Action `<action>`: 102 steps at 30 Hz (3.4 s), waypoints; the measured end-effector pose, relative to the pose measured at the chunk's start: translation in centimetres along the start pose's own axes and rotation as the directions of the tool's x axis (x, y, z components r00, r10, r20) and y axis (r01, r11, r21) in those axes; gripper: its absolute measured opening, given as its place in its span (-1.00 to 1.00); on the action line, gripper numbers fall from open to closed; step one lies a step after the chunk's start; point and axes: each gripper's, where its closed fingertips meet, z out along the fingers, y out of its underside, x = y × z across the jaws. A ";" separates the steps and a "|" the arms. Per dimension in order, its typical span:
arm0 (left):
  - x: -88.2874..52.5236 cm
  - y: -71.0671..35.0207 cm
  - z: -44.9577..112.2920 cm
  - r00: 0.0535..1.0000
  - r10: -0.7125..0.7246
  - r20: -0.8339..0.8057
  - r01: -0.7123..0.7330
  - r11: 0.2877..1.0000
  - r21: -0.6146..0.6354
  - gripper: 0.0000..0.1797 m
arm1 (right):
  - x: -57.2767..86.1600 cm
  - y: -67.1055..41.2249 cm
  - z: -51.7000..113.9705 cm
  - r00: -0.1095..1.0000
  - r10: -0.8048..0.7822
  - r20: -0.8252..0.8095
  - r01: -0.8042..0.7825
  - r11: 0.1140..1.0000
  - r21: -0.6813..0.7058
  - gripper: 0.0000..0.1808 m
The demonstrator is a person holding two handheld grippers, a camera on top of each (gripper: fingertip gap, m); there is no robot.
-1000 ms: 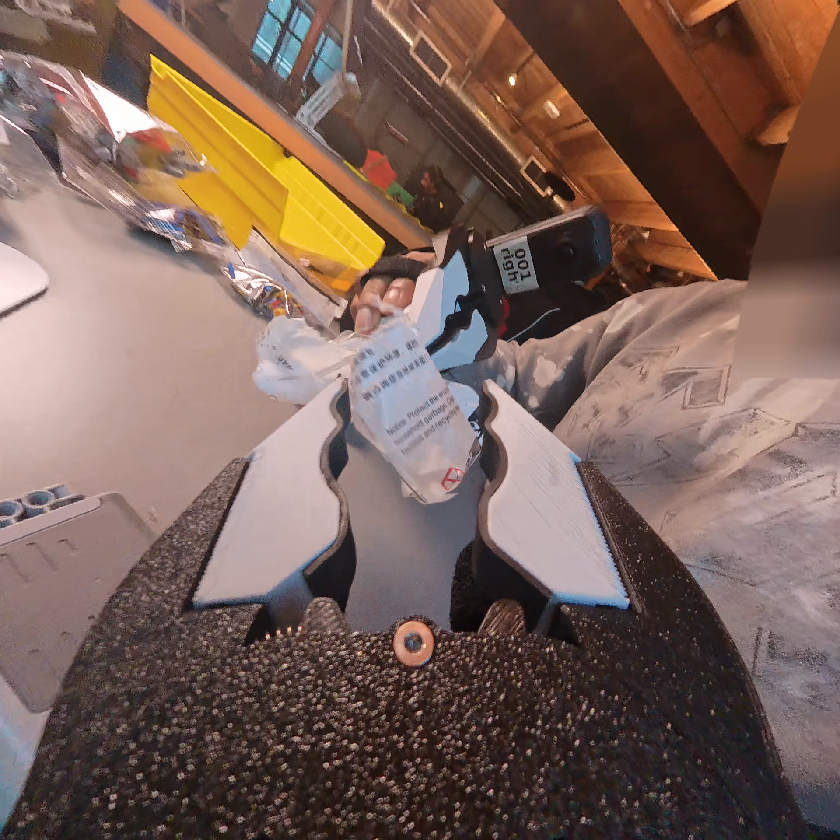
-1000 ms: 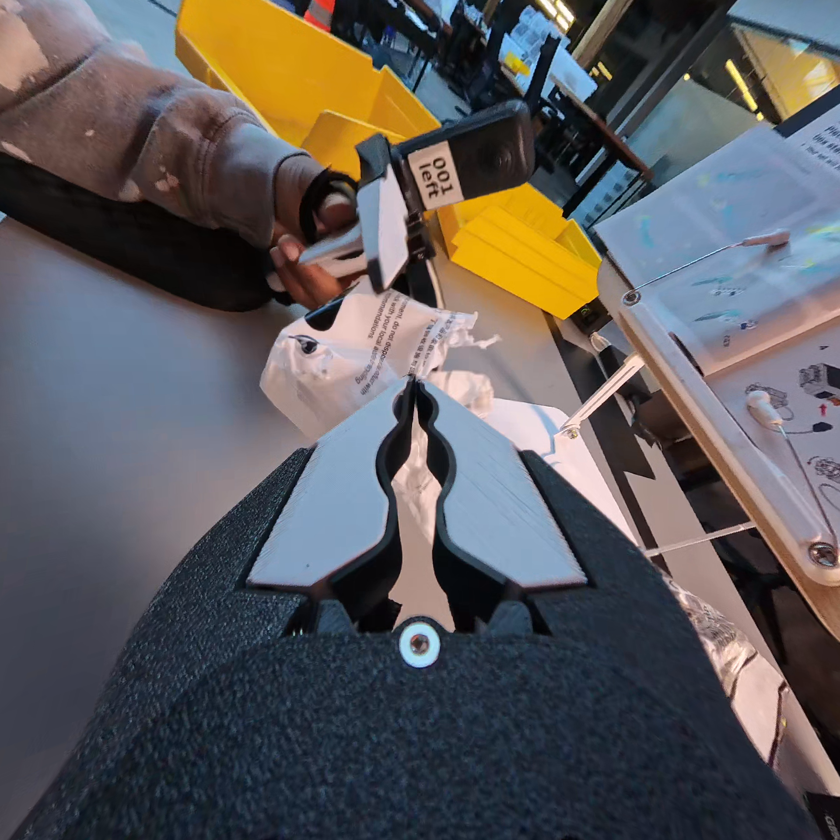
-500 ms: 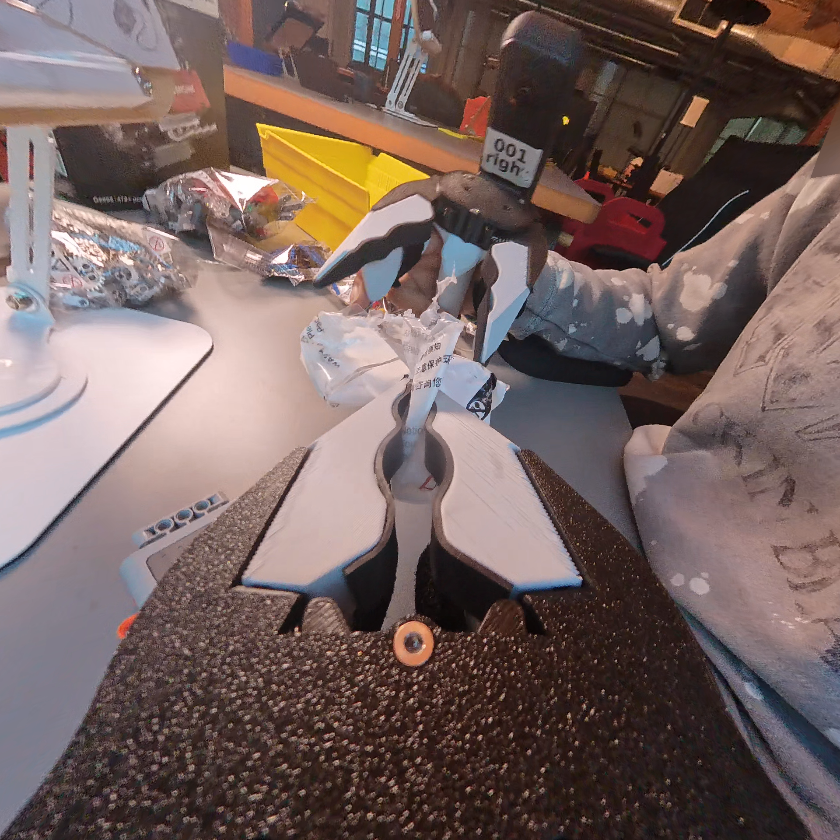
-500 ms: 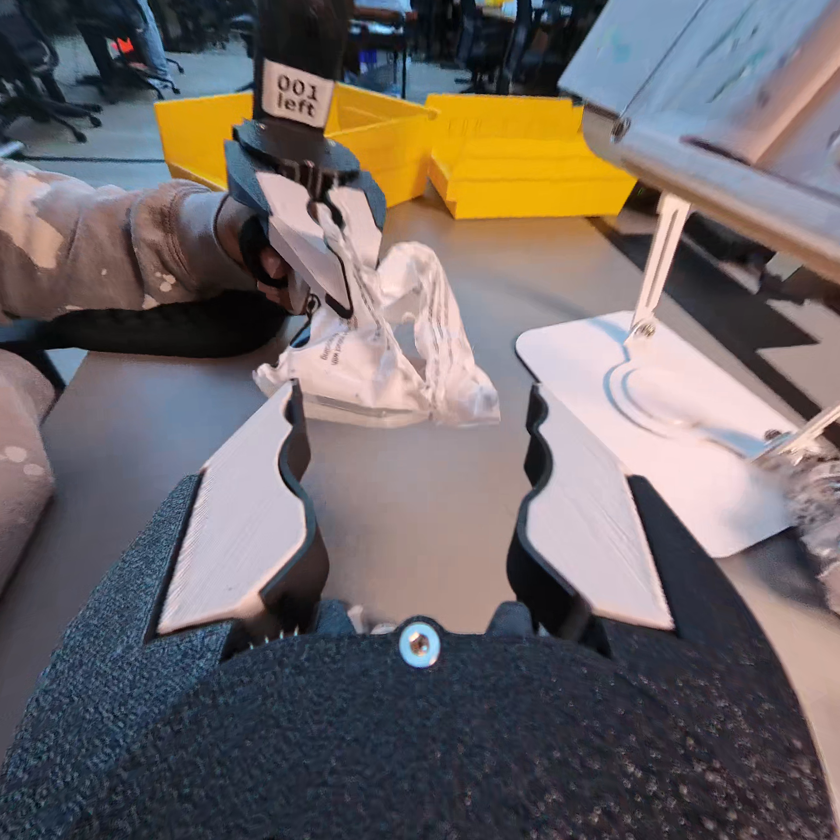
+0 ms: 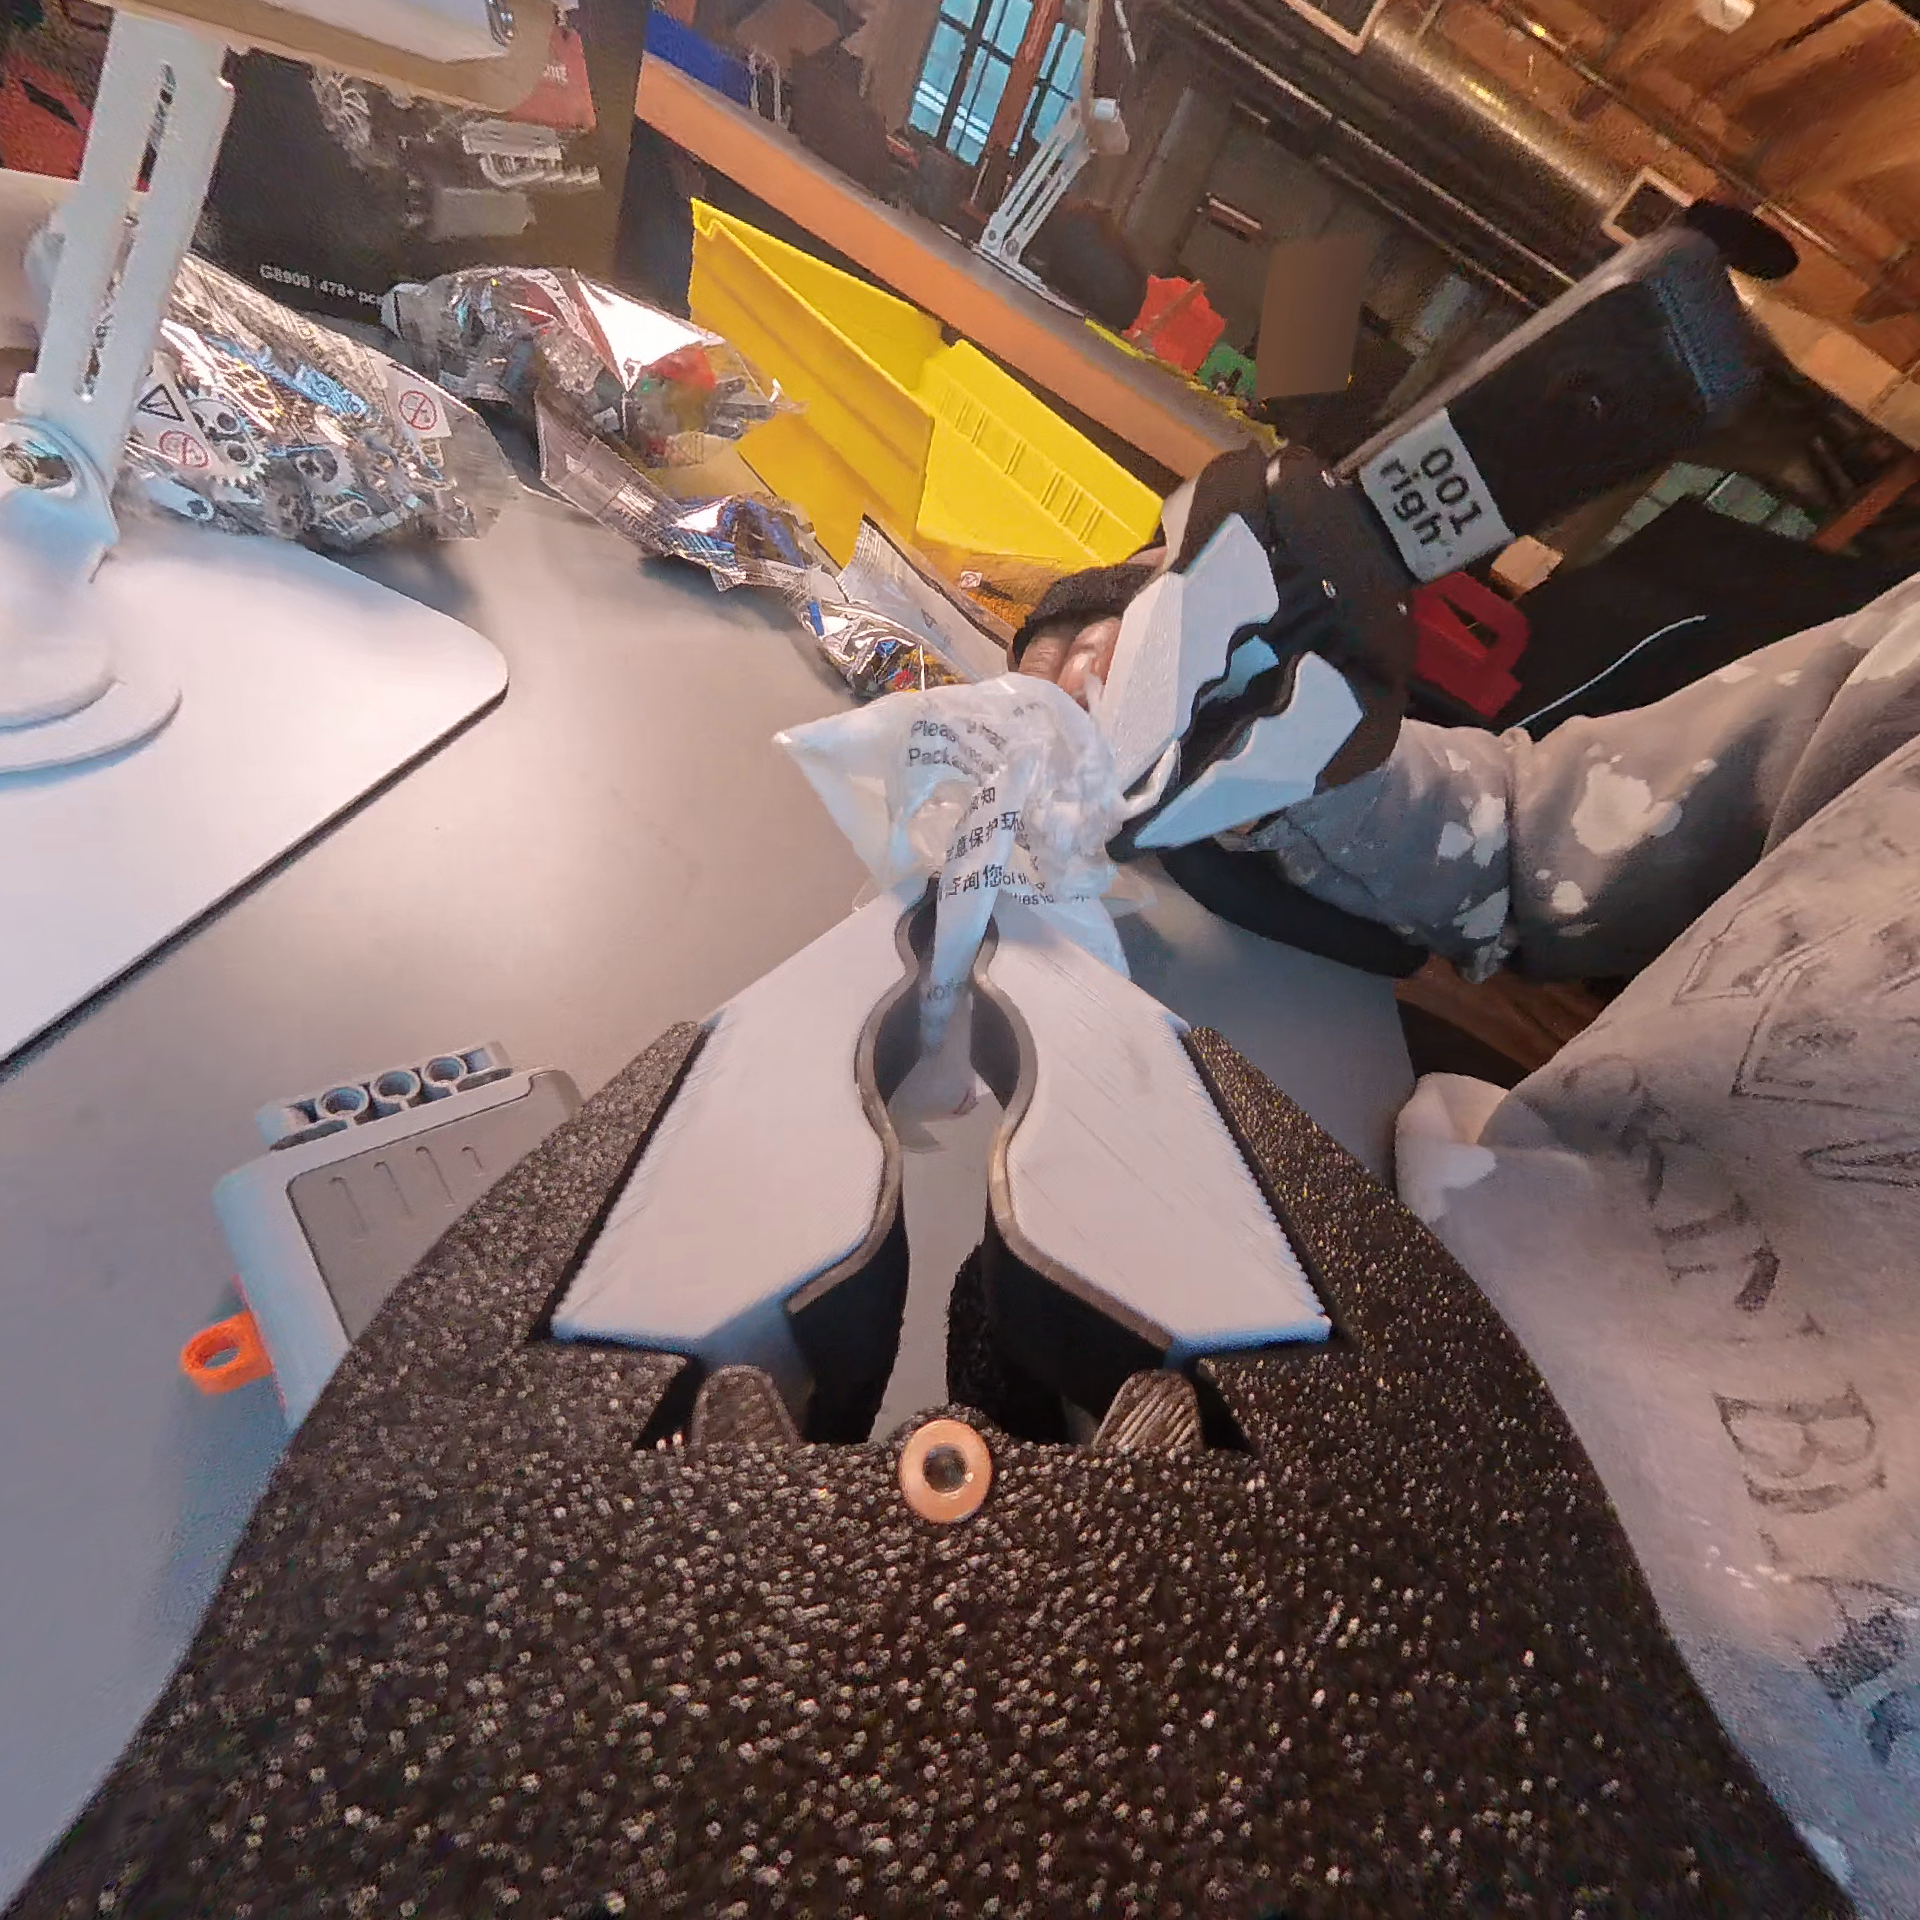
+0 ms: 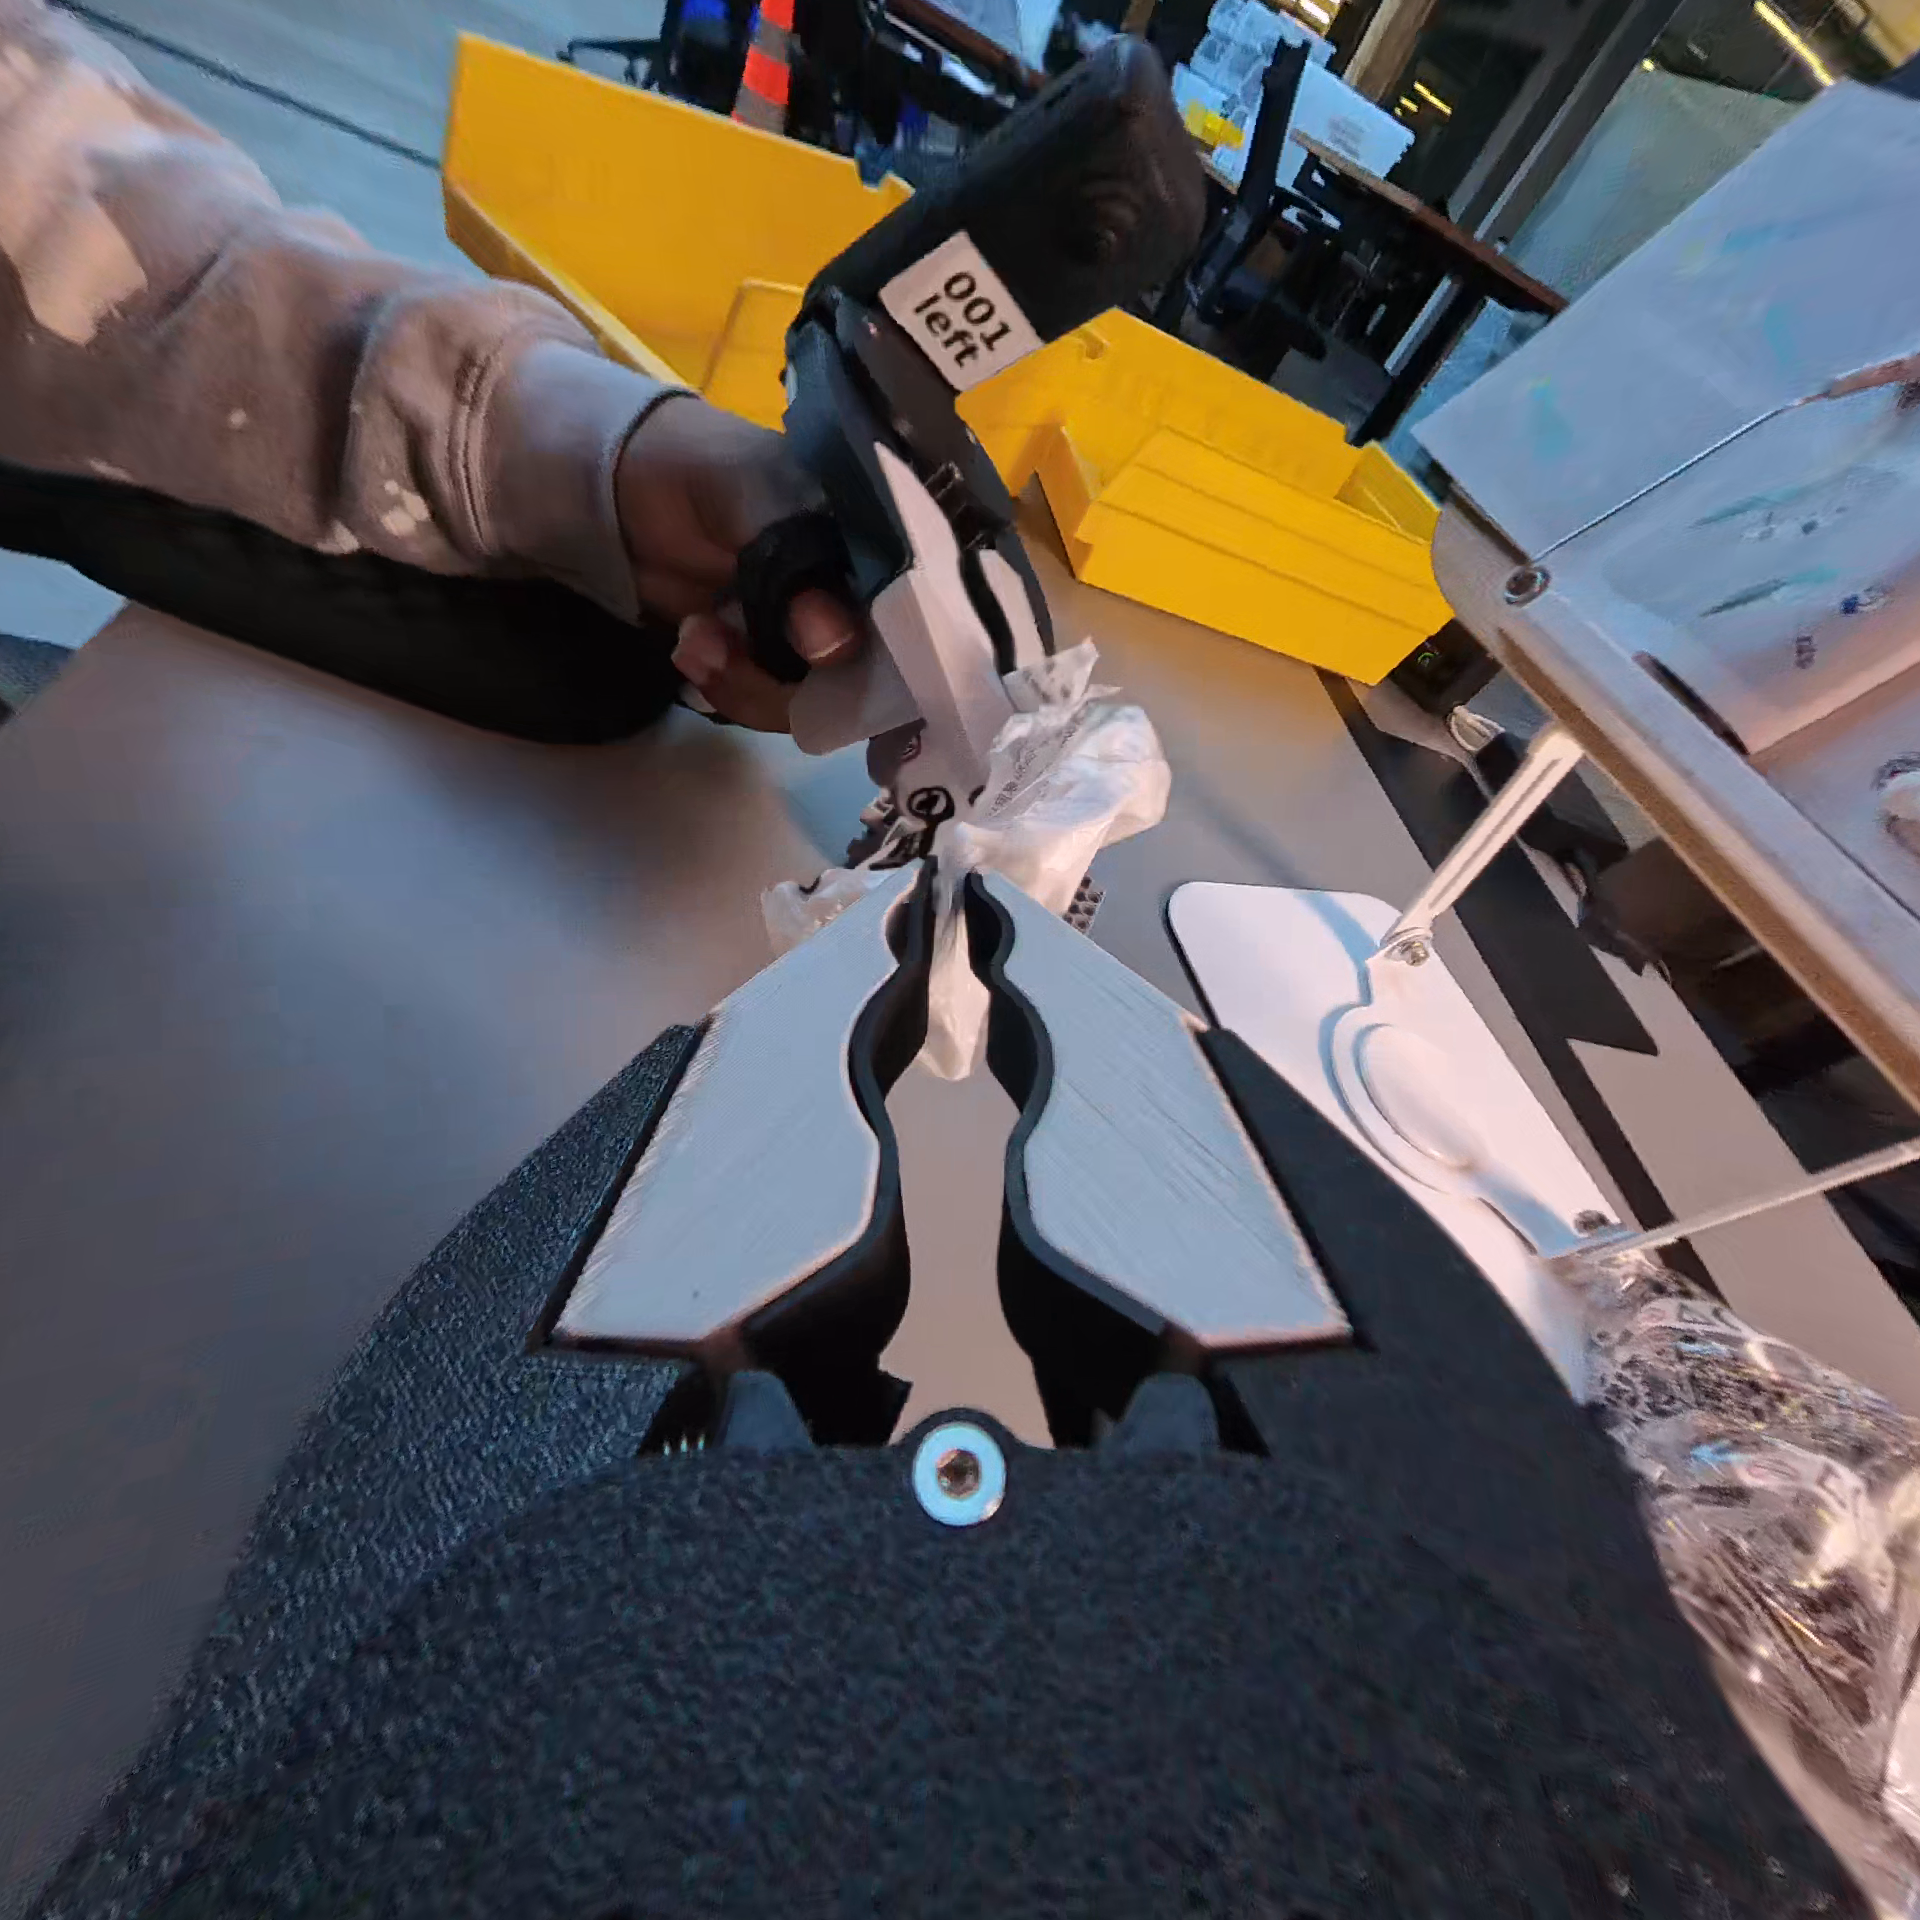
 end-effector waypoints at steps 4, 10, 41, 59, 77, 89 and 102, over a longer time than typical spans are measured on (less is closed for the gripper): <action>-0.3 -0.7 -0.2 0.997 -0.076 0.005 0.076 0.996 0.045 -1.00 | -0.4 1.2 1.1 0.999 -0.038 -0.018 0.036 0.994 -0.100 -0.31; -0.5 -1.0 0.0 0.981 -0.191 -0.011 0.192 0.978 0.087 -1.00 | 0.7 2.5 1.9 0.970 -0.204 -0.134 0.168 0.956 -0.239 -0.87; -4.9 -3.5 -3.3 0.871 0.164 0.463 -0.233 0.968 0.095 -0.28 | 29.2 11.9 -38.8 0.394 0.188 -0.900 -0.503 0.863 -0.040 -0.96; -7.0 -2.3 -2.6 0.852 0.152 0.501 -0.210 0.976 0.061 -0.35 | 41.7 33.2 -36.7 0.472 0.316 -0.823 -0.866 0.342 -0.366 -0.78; -5.2 -2.1 -2.1 0.867 0.201 0.456 -0.241 0.970 0.032 -0.35 | 36.2 13.8 -30.2 0.690 0.209 -0.693 -0.560 0.761 -0.328 -0.24; -3.6 -2.4 -2.0 0.883 0.202 0.423 -0.239 0.970 0.036 -0.36 | 7.3 14.9 -18.4 0.869 0.365 -0.335 -0.491 0.552 -0.674 -0.16; -2.8 -1.6 -1.1 0.886 0.244 0.395 -0.260 0.965 -0.012 -0.41 | 9.7 15.4 -14.9 0.845 0.342 -0.410 -0.526 0.663 -0.532 -0.63</action>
